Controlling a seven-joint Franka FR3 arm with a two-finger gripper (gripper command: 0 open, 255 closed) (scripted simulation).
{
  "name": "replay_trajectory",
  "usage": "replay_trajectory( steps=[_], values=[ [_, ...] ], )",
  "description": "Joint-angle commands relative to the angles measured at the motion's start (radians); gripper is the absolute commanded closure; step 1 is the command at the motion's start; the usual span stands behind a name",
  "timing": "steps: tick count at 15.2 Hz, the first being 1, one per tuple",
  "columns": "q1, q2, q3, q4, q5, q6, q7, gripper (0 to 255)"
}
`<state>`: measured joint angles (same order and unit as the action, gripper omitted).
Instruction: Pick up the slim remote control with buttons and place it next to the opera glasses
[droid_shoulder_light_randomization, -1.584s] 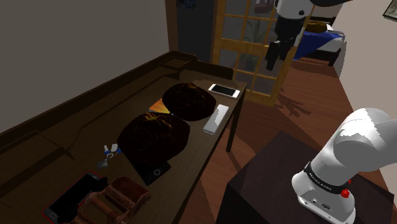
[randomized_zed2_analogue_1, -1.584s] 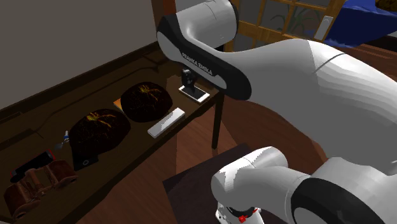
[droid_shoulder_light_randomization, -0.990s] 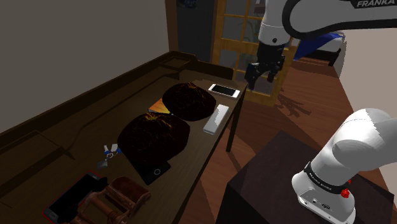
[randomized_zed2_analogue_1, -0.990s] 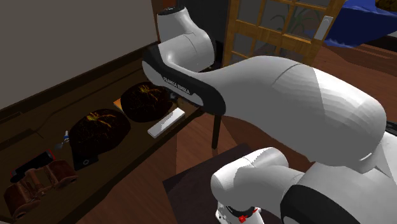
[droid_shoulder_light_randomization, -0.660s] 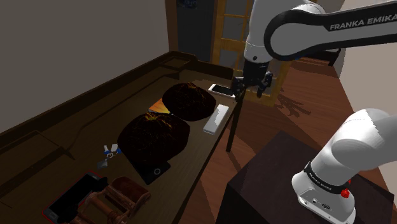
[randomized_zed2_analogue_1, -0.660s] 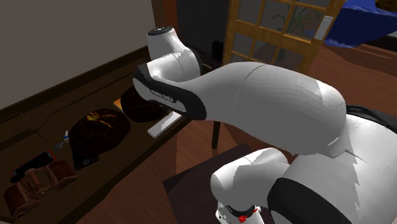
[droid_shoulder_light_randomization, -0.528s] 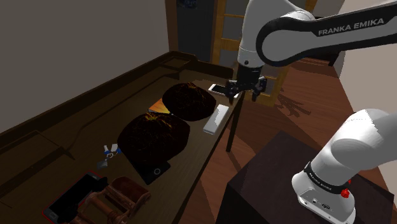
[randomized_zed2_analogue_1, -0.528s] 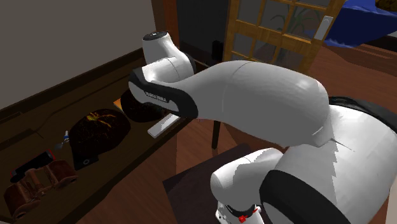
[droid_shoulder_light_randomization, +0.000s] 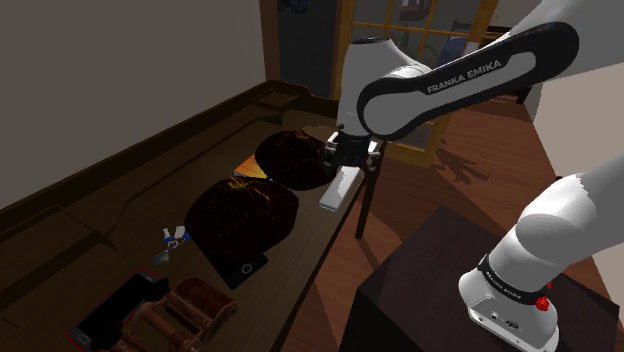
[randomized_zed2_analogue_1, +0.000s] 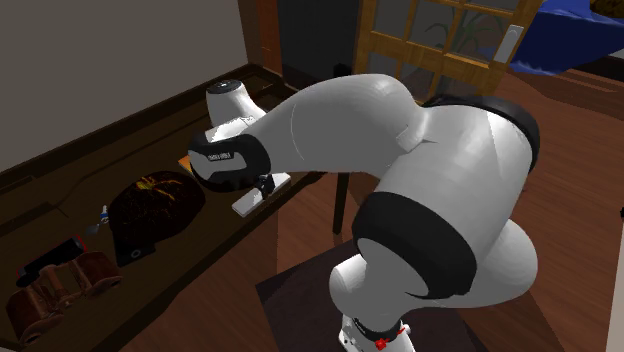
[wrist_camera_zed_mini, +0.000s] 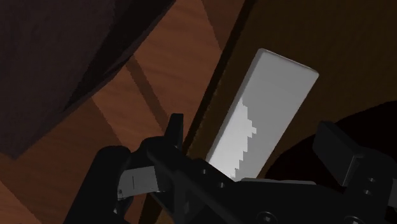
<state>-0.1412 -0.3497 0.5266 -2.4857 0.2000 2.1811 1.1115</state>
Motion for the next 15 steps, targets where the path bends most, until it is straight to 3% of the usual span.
replay_trajectory(
  steps=[1, 2, 10, 15],
  values=[
    [-0.024, 0.080, 0.043, 0.024, -0.010, 0.065, 0.117, 0],
    [-0.038, 0.124, 0.063, 0.039, -0.024, 0.097, 0.174, 0],
    [-0.050, 0.210, 0.086, -0.002, -0.069, 0.214, 0.211, 0],
    [-0.050, 0.210, 0.086, -0.002, -0.069, 0.214, 0.211, 0]
  ],
)
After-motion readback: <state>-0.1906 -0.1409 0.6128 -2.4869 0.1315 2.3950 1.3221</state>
